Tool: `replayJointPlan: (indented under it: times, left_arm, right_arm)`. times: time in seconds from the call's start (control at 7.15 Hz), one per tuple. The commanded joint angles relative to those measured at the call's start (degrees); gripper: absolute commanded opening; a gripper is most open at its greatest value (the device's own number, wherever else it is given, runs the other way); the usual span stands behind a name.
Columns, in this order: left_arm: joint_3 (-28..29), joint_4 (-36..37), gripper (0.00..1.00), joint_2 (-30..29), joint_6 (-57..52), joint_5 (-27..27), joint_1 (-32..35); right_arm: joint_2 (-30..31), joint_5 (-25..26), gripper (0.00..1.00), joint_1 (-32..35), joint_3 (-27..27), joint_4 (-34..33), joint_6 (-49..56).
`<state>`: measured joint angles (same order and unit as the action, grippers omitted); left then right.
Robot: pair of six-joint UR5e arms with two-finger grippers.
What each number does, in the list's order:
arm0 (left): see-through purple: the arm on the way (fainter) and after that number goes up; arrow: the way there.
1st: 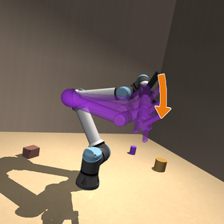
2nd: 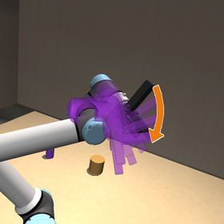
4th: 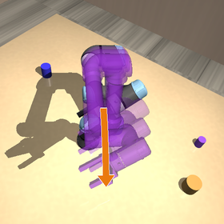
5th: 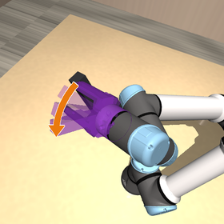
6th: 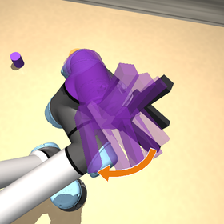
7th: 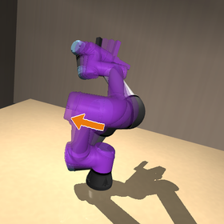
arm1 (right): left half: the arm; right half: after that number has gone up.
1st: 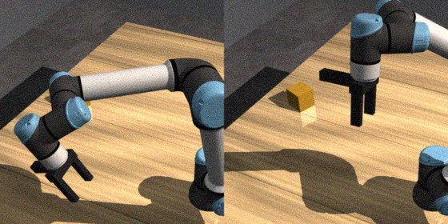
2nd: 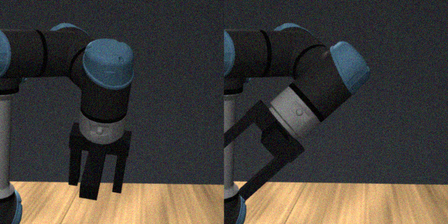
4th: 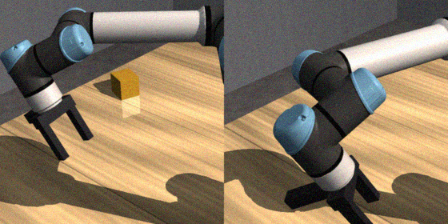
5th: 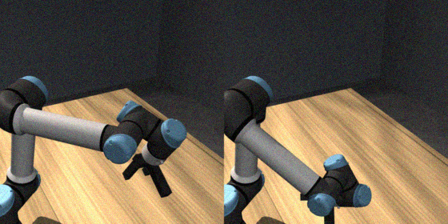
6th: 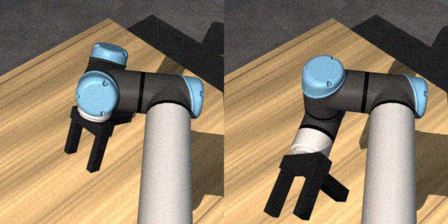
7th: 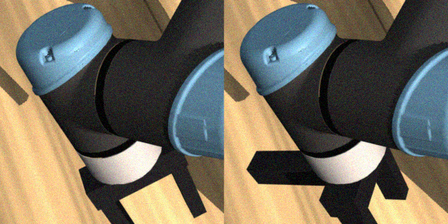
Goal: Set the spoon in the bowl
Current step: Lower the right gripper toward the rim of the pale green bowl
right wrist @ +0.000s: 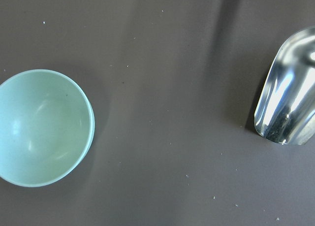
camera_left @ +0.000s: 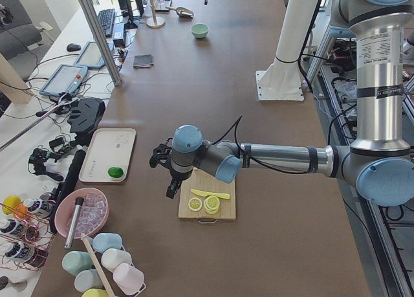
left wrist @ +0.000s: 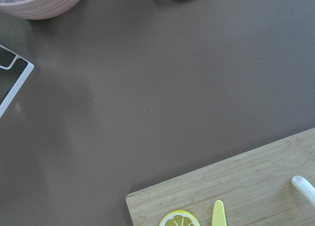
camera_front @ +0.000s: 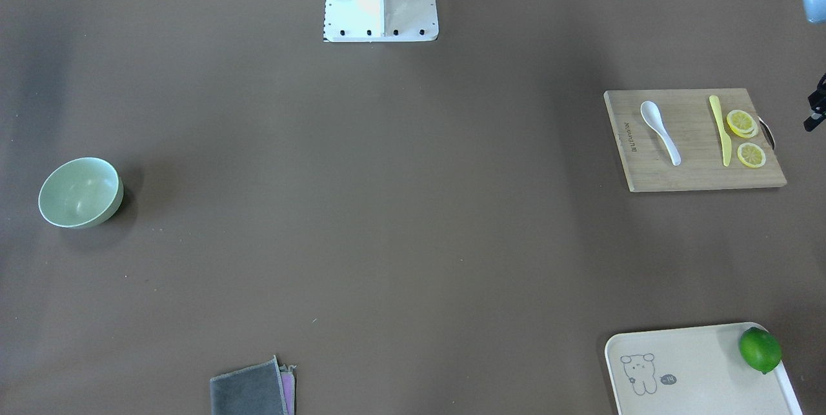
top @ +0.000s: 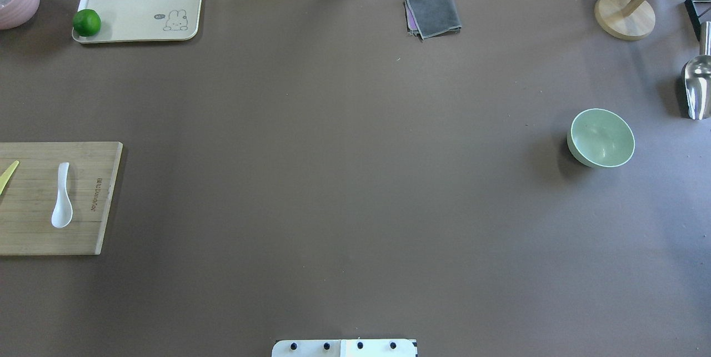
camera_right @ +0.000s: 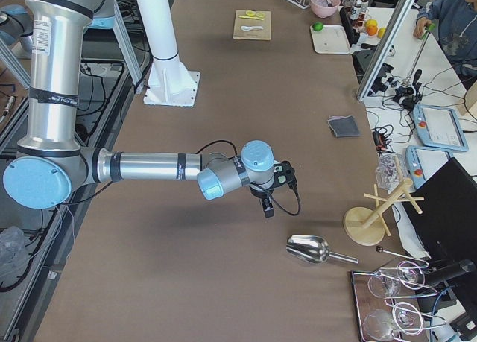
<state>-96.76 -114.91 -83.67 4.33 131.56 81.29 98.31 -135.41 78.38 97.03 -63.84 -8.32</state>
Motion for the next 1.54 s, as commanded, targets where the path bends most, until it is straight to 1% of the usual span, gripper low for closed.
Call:
replayJointPlan:
  times: [0.0,0.14,0.42,0.56,0.7,0.84,0.98,1.12,1.26,1.4]
  left_arm:
    - [-0.3,-0.5,0.98,0.7,-0.1,0.0,-0.1]
    - [-0.3,-0.5,0.98,0.8,-0.1,0.0,-0.1]
    - [0.3,0.0,0.98,0.7,0.1,2.6,-0.2]
    - [0.0,0.0,0.98,0.8,0.2,2.9,-0.1]
    - [-0.2,-0.2,0.98,0.4,3.7,2.8,-0.2]
    - [-0.3,-0.4,0.98,0.3,4.7,2.8,-0.2]
    - [0.0,-0.5,0.98,0.3,4.7,2.8,-0.2]
    - [0.1,-0.4,0.98,0.3,5.0,2.8,-0.2]
    - [0.1,-0.4,0.98,0.3,5.2,2.8,-0.3]
    - [0.1,-0.3,0.98,0.3,5.3,2.8,-0.3]
  right_arm:
    - [1.1,-0.5,1.0,-0.1,-0.3,3.8,-0.1]
    - [1.4,-0.5,1.0,-0.2,-0.3,4.5,-0.2]
    - [1.7,-1.3,1.0,-0.2,-0.3,4.5,-0.7]
    - [1.2,-1.3,1.0,-0.2,-0.3,4.1,-0.8]
    - [0.5,-1.8,1.0,-0.7,-0.3,4.2,-7.2]
    - [-0.7,-4.3,1.0,-1.3,-0.4,4.3,-8.5]
    - [-0.8,-4.9,1.0,-2.1,-0.5,4.4,-8.5]
    - [-1.8,-4.6,1.0,-2.9,-0.6,4.4,-8.9]
    - [-3.4,-4.2,1.0,-4.6,-1.5,4.5,-9.0]
    - [-4.6,-3.9,1.0,-4.8,-2.8,4.5,-9.1]
